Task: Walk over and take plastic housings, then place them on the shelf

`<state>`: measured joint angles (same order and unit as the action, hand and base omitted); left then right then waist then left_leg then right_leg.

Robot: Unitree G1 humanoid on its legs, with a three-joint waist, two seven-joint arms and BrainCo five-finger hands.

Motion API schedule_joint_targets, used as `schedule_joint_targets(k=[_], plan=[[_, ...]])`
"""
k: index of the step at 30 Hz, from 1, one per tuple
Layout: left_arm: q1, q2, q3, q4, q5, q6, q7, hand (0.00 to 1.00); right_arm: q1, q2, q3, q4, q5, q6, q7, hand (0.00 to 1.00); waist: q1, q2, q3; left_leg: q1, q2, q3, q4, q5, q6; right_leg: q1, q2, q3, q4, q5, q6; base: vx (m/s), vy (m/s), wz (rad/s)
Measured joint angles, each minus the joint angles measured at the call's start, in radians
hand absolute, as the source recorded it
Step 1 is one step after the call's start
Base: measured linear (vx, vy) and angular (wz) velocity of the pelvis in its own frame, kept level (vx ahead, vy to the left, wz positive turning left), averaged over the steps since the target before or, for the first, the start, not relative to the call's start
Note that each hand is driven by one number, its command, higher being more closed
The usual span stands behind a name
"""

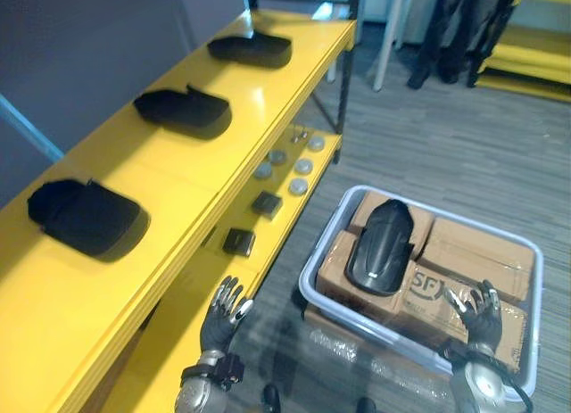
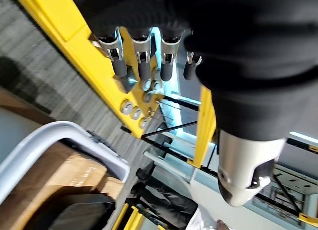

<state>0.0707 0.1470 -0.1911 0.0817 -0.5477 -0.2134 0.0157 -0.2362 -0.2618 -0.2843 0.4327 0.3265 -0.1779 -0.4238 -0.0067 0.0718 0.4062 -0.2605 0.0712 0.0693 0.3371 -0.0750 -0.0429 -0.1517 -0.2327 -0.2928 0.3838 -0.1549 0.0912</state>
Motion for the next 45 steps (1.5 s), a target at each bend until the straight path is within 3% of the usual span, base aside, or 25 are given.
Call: schedule_joint_targets(k=[3,7,11,16,17,21,26,27,32,36,39,43,44,45], plan=[[-0.044,0.000,-0.036,0.060,-0.016,0.000,-0.002,0.00,-0.187,-0.102,-0.033,0.145,-0.004,0.049,-0.073,0.00,0.028,0.027,0.017,-0.036,-0.007,-0.011,0.025,0.002,0.002,-0.032,-0.010,-0.004,0.029,0.000,0.000,-0.08,0.025,0.20],[-0.050,-0.007,-0.099,0.138,-0.063,-0.005,-0.005,0.00,-0.439,-0.317,-0.026,0.333,-0.023,0.139,-0.109,0.00,0.055,0.091,0.046,-0.112,-0.028,-0.025,0.065,0.013,0.017,-0.109,-0.038,0.000,0.093,-0.011,0.011,-0.07,0.024,0.17],[-0.070,-0.020,-0.146,0.186,-0.100,-0.018,-0.016,0.00,-0.543,-0.441,0.054,0.507,-0.045,0.252,-0.042,0.00,0.084,0.129,0.057,-0.177,-0.037,-0.033,0.104,0.017,0.021,-0.180,-0.057,0.006,0.157,-0.028,0.010,-0.07,-0.010,0.09],[-0.130,-0.029,-0.190,0.258,-0.138,-0.045,-0.019,0.00,-0.639,-0.528,0.149,0.615,-0.135,0.385,0.047,0.00,0.103,0.143,0.058,-0.273,-0.036,-0.053,0.157,0.017,0.022,-0.267,-0.066,0.001,0.224,-0.044,0.008,-0.11,-0.039,0.11],[-0.137,-0.035,-0.191,0.262,-0.138,-0.046,-0.019,0.00,-0.647,-0.547,0.150,0.625,-0.137,0.415,0.068,1.00,0.108,0.143,0.058,-0.283,-0.035,-0.054,0.161,0.017,0.023,-0.276,-0.066,0.000,0.227,-0.045,0.008,-0.10,-0.013,0.11],[-0.151,-0.040,-0.189,0.262,-0.138,-0.048,-0.006,0.00,-0.651,-0.574,0.202,0.611,-0.215,0.520,0.166,1.00,0.110,0.143,0.058,-0.303,-0.026,-0.053,0.182,0.011,0.026,-0.281,-0.064,-0.004,0.233,-0.044,0.009,-0.07,-0.005,0.04],[-0.156,-0.038,-0.188,0.259,-0.139,-0.062,-0.004,0.00,-0.651,-0.590,0.246,0.617,-0.379,0.596,0.298,1.00,0.104,0.143,0.058,-0.298,-0.021,-0.047,0.182,0.017,0.027,-0.281,-0.059,0.006,0.234,-0.043,0.008,-0.03,-0.008,-0.04],[-0.157,-0.038,-0.189,0.258,-0.139,-0.064,-0.005,0.00,-0.651,-0.585,0.258,0.626,-0.397,0.609,0.309,1.00,0.104,0.143,0.058,-0.296,-0.020,-0.047,0.181,0.017,0.027,-0.281,-0.057,0.006,0.234,-0.042,0.007,-0.02,-0.037,-0.04],[-0.156,-0.015,-0.235,0.146,-0.136,-0.085,-0.045,0.00,-0.672,-0.556,0.263,0.726,-0.615,0.766,0.322,1.00,0.106,0.142,0.058,-0.231,-0.022,-0.041,0.130,0.039,0.022,-0.225,-0.055,-0.001,0.210,-0.037,0.000,0.01,-0.047,0.02],[-0.198,0.011,-0.276,0.072,-0.135,-0.086,-0.064,0.00,-0.709,-0.556,0.257,0.737,-0.699,0.773,0.280,1.00,0.088,0.143,0.056,-0.172,-0.023,-0.036,0.057,0.068,0.015,-0.175,-0.053,-0.016,0.166,-0.023,-0.004,-0.01,-0.037,0.04],[-0.265,0.044,-0.313,0.061,-0.131,-0.029,-0.064,0.00,-0.771,-0.560,0.290,0.722,-0.737,0.696,0.216,1.00,0.066,0.142,0.056,-0.134,-0.012,0.000,0.007,0.085,0.020,-0.153,-0.052,-0.016,0.144,-0.012,-0.004,-0.02,-0.041,-0.04],[-0.341,0.089,-0.327,0.058,-0.120,0.113,-0.059,0.00,-0.792,-0.560,0.416,0.536,-0.788,0.539,0.168,1.00,0.022,0.130,0.054,-0.058,-0.001,0.042,-0.039,0.099,0.017,-0.099,-0.042,0.000,0.107,0.000,-0.005,0.04,-0.018,-0.15],[-0.349,0.098,-0.327,0.057,-0.124,0.132,-0.059,0.00,-0.792,-0.560,0.432,0.504,-0.791,0.518,0.168,1.00,0.016,0.126,0.054,-0.045,-0.001,0.045,-0.049,0.101,0.015,-0.089,-0.040,0.003,0.100,0.001,-0.004,0.05,-0.030,-0.19],[-0.365,0.118,-0.325,0.053,-0.158,0.189,-0.059,0.00,-0.789,-0.560,0.461,0.429,-0.809,0.465,0.168,1.00,-0.003,0.114,0.054,-0.014,0.004,0.051,-0.077,0.106,0.010,-0.065,-0.030,0.005,0.074,0.009,-0.005,0.04,-0.025,-0.15]])
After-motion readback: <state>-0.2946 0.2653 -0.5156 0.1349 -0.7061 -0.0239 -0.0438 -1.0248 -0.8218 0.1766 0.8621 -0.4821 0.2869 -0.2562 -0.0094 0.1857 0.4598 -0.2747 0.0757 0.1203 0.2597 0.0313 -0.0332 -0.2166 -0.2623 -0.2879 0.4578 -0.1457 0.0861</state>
